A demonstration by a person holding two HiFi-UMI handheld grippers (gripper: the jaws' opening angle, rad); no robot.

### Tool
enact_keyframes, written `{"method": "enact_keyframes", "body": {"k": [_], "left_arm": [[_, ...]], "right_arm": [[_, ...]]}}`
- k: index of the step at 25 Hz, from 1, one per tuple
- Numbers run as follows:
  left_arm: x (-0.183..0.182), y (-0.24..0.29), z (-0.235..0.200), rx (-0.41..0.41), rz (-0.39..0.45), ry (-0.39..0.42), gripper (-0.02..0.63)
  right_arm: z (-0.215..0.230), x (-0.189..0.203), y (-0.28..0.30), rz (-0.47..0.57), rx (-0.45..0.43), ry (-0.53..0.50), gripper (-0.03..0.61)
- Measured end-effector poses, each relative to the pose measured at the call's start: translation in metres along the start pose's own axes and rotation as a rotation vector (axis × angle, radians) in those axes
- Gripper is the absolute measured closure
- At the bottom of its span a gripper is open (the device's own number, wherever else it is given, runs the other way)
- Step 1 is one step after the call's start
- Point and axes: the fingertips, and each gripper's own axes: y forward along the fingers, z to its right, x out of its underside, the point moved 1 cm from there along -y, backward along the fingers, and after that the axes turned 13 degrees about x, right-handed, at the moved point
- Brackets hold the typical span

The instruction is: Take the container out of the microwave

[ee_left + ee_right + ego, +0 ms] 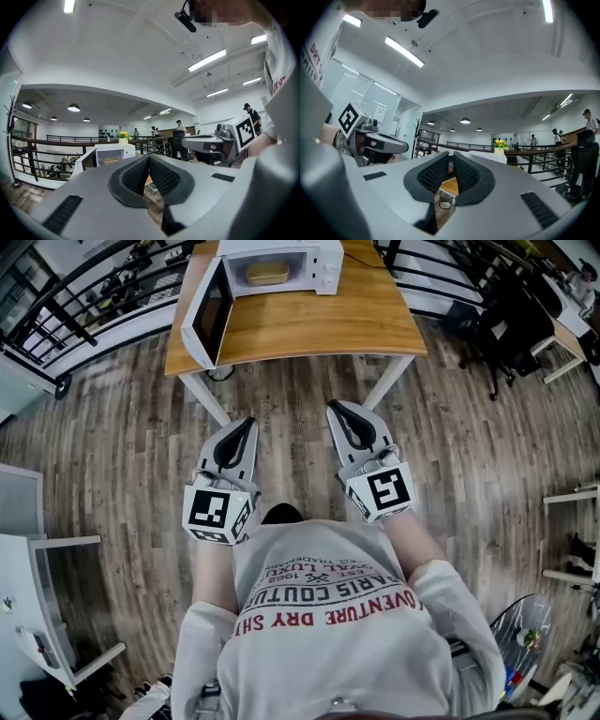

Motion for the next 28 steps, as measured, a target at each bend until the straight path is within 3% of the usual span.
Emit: {"method": "enact_keyframes", "body": {"k": [2,3,4,5,15,28], "left_arm": [[-0.001,0.003,0.000,0.000,-0.002,-0.001,0.597],[-0.001,0.005,-0.002,0.000,-0.003,-0.001,0.598],[-0.001,0.006,-0.003,0.000,-0.005,-0.002,0.597],[0.000,0.008,-0.004,0.000,-0.008,-0.004,0.598],[0.019,0.048,-0.057,0.015,-0.036,-0.029,0.597],[0.015,0.150,-0.232,0.041,-0.028,-0.071,0.597]], "right_arm": [[0.009,-0.001,0.003,0.002,0.025,-0.018,0.541],[0.013,-0.001,0.006,-0.001,0.033,-0.020,0.481],[0.016,0.000,0.009,-0.009,0.036,-0.019,0.366],[0.018,0.003,0.012,-0.018,0.038,-0.018,0.319],[0.035,0.031,0.077,-0.074,0.034,0.019,0.319],[0.056,0.055,0.271,-0.164,0.028,0.014,0.319]]}}
